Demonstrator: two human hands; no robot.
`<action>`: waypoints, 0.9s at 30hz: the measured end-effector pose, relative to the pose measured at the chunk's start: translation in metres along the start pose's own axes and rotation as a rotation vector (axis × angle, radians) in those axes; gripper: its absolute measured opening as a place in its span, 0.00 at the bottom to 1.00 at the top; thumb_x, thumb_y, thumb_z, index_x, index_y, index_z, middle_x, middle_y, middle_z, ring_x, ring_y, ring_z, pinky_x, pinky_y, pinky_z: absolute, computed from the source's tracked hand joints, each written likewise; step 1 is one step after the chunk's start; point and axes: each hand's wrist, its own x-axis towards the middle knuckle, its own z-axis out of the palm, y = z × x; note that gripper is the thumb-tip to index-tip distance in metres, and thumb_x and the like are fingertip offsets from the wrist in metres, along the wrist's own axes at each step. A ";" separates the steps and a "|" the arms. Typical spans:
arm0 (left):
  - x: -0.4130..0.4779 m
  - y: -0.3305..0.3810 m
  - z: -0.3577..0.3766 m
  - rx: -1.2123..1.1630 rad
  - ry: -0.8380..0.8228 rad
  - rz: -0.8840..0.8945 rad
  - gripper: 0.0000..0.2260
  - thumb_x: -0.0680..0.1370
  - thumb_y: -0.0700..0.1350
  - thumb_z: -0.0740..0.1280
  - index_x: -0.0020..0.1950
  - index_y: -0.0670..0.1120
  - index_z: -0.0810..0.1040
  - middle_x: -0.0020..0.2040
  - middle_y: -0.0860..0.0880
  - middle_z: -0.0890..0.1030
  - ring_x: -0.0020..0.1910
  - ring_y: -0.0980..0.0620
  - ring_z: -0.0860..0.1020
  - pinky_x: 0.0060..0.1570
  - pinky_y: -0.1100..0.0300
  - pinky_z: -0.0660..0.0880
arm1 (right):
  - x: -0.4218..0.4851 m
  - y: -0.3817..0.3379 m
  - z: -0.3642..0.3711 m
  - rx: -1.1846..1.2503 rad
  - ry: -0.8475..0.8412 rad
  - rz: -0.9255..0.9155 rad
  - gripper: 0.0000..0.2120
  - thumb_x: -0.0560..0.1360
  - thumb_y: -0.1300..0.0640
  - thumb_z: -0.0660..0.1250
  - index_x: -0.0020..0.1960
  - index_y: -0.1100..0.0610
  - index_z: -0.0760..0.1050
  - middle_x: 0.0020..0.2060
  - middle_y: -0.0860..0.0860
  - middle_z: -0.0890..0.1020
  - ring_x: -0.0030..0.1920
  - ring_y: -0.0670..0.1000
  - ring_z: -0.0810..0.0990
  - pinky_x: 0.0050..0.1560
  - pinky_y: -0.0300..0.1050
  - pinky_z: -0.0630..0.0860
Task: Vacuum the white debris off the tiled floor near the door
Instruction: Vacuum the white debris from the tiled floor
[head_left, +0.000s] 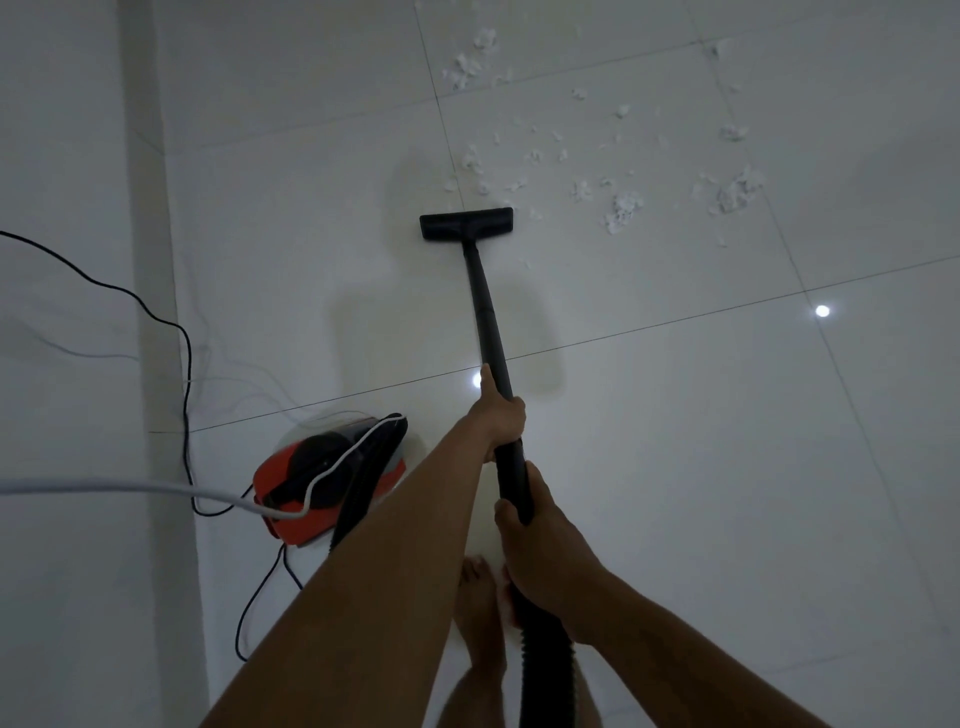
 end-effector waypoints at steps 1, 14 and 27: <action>0.003 0.005 -0.001 0.001 0.004 0.000 0.35 0.85 0.46 0.56 0.80 0.61 0.33 0.71 0.41 0.71 0.49 0.46 0.75 0.52 0.50 0.78 | 0.004 -0.003 -0.004 0.003 -0.001 -0.004 0.28 0.78 0.42 0.51 0.77 0.37 0.49 0.47 0.53 0.82 0.49 0.58 0.84 0.64 0.62 0.77; 0.049 0.049 -0.007 -0.031 0.045 0.008 0.35 0.85 0.44 0.56 0.80 0.61 0.33 0.68 0.42 0.73 0.41 0.49 0.75 0.48 0.51 0.78 | 0.044 -0.032 -0.051 0.065 -0.044 -0.024 0.28 0.86 0.48 0.53 0.83 0.41 0.47 0.49 0.52 0.78 0.42 0.51 0.79 0.56 0.59 0.82; 0.089 0.080 -0.018 -0.024 0.074 0.017 0.35 0.85 0.45 0.56 0.80 0.61 0.33 0.69 0.41 0.72 0.49 0.46 0.76 0.55 0.48 0.79 | 0.087 -0.048 -0.070 0.187 -0.064 -0.023 0.26 0.87 0.49 0.54 0.82 0.40 0.49 0.52 0.55 0.80 0.31 0.46 0.80 0.26 0.34 0.74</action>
